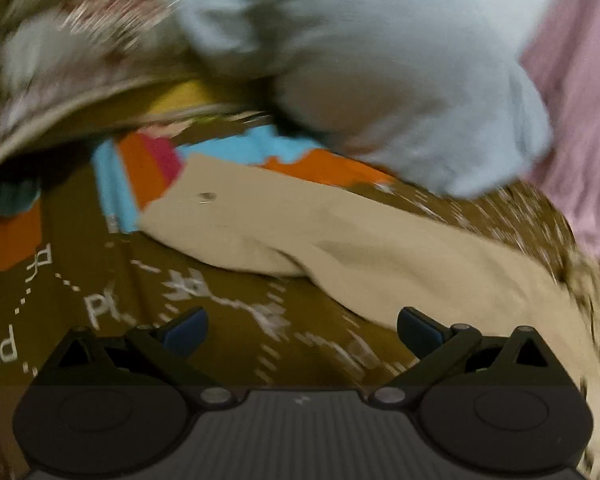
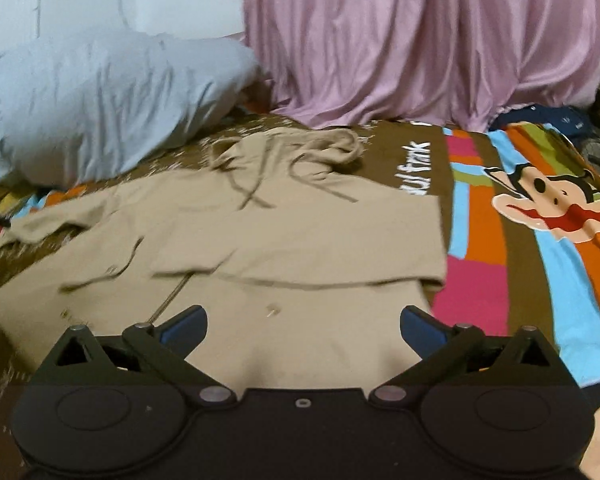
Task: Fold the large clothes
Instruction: 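Grasp the other sleeve cuff with the left tool and fold it across the body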
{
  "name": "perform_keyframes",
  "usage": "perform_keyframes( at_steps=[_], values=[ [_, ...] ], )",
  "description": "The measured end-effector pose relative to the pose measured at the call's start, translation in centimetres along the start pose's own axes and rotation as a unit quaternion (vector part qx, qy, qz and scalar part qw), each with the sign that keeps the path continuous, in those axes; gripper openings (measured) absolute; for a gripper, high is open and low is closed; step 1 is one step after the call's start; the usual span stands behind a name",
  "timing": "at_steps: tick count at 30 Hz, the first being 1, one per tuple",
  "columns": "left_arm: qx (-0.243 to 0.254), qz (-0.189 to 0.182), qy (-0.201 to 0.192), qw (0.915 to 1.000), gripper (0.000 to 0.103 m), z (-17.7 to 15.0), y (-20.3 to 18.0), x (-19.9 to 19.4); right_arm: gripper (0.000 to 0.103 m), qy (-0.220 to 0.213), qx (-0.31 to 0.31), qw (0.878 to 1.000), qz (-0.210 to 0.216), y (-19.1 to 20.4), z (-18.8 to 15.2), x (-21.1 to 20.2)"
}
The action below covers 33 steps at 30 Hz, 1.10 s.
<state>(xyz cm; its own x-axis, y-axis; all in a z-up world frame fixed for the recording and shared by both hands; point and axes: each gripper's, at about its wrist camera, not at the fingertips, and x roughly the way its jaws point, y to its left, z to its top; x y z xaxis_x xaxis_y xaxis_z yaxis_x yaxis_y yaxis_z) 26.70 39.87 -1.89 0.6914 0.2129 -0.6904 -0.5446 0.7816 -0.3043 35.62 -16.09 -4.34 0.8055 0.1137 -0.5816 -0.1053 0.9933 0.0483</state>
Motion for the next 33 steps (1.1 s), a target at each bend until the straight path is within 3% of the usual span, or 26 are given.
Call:
perform_keyframes(
  at_steps=[4, 9, 10, 11, 13, 15, 21, 26, 29, 33],
  values=[
    [-0.1, 0.007, 0.017, 0.9948, 0.087, 2.5, 3.9, 4.4, 0.102, 0.011, 0.017, 1.0, -0.002, 2.4, -2.4, -0.1],
    [-0.125, 0.061, -0.001, 0.9903, 0.078, 3.1, 4.1, 6.9, 0.102, 0.042, 0.031, 0.999, 0.0, 3.9, -4.4, 0.6],
    [-0.128, 0.07, -0.005, 0.9893, 0.072, 3.1, 4.0, 7.1, 0.102, 0.049, 0.033, 0.998, 0.0, 4.1, -4.7, 0.8],
    [-0.133, 0.079, -0.009, 0.988, 0.065, 3.2, 3.8, 7.5, 0.102, 0.054, 0.035, 0.998, -0.001, 4.2, -5.0, 1.0],
    [-0.132, 0.108, -0.017, 0.9851, 0.016, 3.5, 3.7, 7.9, 0.102, 0.061, 0.044, 0.997, -0.002, 4.4, -5.4, 1.3],
    [-0.135, 0.114, -0.03, 0.9838, 0.006, 3.9, 4.0, 8.1, 0.102, 0.065, 0.05, 0.997, -0.003, 4.2, -5.6, 1.5],
    [-0.074, 0.099, -0.11, 0.9863, 0.0, 4.4, 1.2, 5.1, 0.102, 0.054, 0.063, 0.997, 0.0, 3.9, -5.7, 1.4],
    [0.0, 0.049, -0.179, 0.9825, 0.0, 5.6, -3.4, 0.9, 0.102, 0.042, 0.069, 0.997, 0.008, 3.7, -5.8, 0.8],
    [0.058, -0.001, -0.218, 0.9742, 0.0, 6.1, -7.9, -2.7, 0.102, 0.029, 0.073, 0.997, 0.013, 3.5, -5.7, 0.4],
    [0.15, -0.074, -0.258, 0.9517, 0.0, 5.8, -15.7, -7.0, 0.102, 0.012, 0.091, 0.996, 0.019, 2.7, -5.9, -0.1]
  ],
)
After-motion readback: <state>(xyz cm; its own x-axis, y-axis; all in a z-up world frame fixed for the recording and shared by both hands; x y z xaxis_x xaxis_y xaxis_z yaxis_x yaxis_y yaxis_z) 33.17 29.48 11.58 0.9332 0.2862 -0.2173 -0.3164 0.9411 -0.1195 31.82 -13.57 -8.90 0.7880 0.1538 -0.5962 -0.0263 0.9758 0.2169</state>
